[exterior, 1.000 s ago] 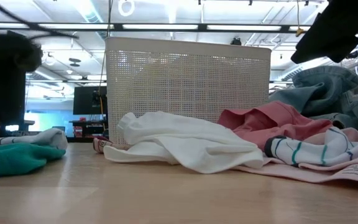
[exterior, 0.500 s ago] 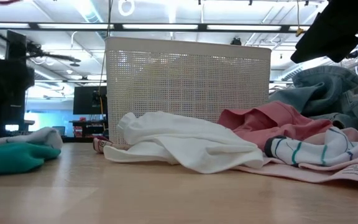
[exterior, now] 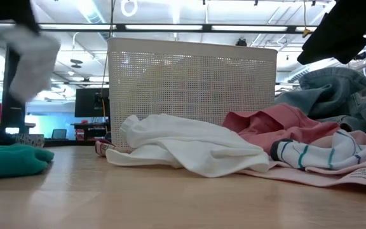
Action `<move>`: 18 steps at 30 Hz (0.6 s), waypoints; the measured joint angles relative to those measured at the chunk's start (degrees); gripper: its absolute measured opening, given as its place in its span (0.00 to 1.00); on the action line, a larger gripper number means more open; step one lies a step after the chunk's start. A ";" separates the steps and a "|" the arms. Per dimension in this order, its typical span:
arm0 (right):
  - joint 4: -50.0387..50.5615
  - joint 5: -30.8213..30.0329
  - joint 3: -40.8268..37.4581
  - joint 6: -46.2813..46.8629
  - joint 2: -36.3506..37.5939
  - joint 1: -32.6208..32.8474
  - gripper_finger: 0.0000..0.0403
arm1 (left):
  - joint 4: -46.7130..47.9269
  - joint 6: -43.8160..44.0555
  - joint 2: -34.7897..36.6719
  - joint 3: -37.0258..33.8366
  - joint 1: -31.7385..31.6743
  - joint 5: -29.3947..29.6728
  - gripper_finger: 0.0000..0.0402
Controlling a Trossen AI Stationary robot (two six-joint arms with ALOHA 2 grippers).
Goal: Sort clothes
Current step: Put the left white striped sock into the white bin
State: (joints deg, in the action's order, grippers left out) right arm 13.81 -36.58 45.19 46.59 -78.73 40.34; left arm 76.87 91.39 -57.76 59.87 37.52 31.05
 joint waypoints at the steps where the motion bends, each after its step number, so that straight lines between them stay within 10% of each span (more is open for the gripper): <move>1: 0.01 -0.01 0.00 0.00 0.01 -0.01 0.28 | 1.70 -1.33 0.00 2.81 -0.17 1.51 0.00; 10: 0.01 -0.02 0.00 0.13 0.01 -0.01 0.28 | 3.70 -22.08 -1.64 23.75 -10.06 14.34 0.00; 18: 0.36 -1.75 0.00 1.51 0.15 -0.02 0.28 | -4.75 -51.31 -12.99 40.08 -29.37 4.68 0.00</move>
State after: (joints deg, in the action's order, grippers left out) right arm 14.17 -38.33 45.19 48.10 -78.59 40.32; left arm 72.12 40.08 -70.74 99.95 8.15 35.72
